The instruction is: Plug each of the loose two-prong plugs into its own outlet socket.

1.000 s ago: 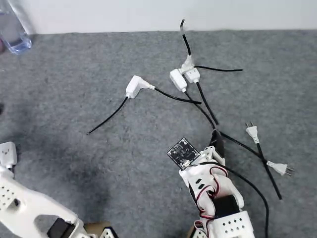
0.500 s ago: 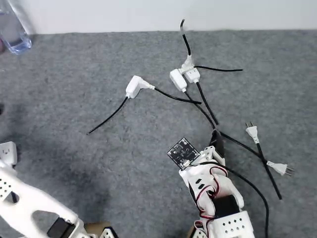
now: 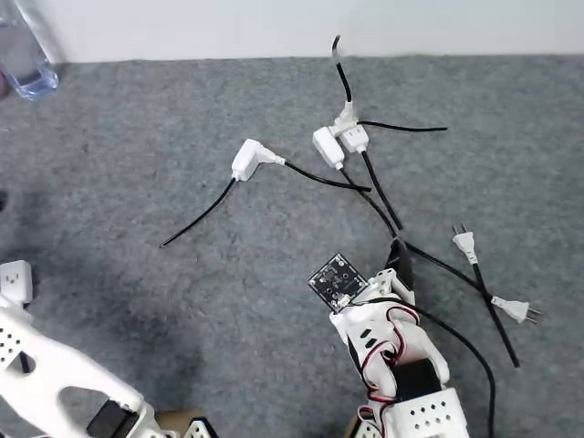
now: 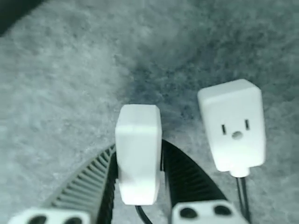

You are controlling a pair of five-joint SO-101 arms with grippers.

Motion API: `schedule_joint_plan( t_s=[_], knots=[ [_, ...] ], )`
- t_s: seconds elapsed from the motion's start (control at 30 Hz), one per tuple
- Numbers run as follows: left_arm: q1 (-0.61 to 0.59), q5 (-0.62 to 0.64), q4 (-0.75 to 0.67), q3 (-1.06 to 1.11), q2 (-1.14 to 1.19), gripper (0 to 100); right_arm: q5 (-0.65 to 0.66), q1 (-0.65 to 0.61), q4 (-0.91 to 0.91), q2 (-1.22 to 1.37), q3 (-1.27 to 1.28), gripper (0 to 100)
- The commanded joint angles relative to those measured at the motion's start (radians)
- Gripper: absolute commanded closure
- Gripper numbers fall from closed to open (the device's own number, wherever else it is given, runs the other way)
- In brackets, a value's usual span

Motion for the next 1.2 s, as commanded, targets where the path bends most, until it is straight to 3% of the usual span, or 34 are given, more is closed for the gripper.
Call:
schedule_joint_plan(
  t_s=[0.0,0.23,0.43,0.67,1.0,1.17],
  knots=[
    [0.012,-0.009,0.031,-0.114,-0.044,99,-0.008,0.008,0.008,-0.007,0.015,61.2],
    [0.074,-0.008,0.031,0.005,-0.285,99,-0.006,0.008,0.005,-0.007,0.015,61.2],
    [0.255,0.006,0.029,0.22,-0.62,99,-0.005,0.008,0.004,-0.007,0.015,61.2],
    [0.522,0.219,0.028,0.455,-0.956,99,-0.003,0.016,-0.001,-0.007,0.015,61.2],
    [0.804,0.311,0.026,0.739,-1.065,99,-0.012,0.13,-0.097,-0.008,0.017,61.2],
    [0.957,0.405,0.026,0.808,-1.065,99,-0.095,0.188,-0.137,-0.018,0.017,61.2]
  ],
)
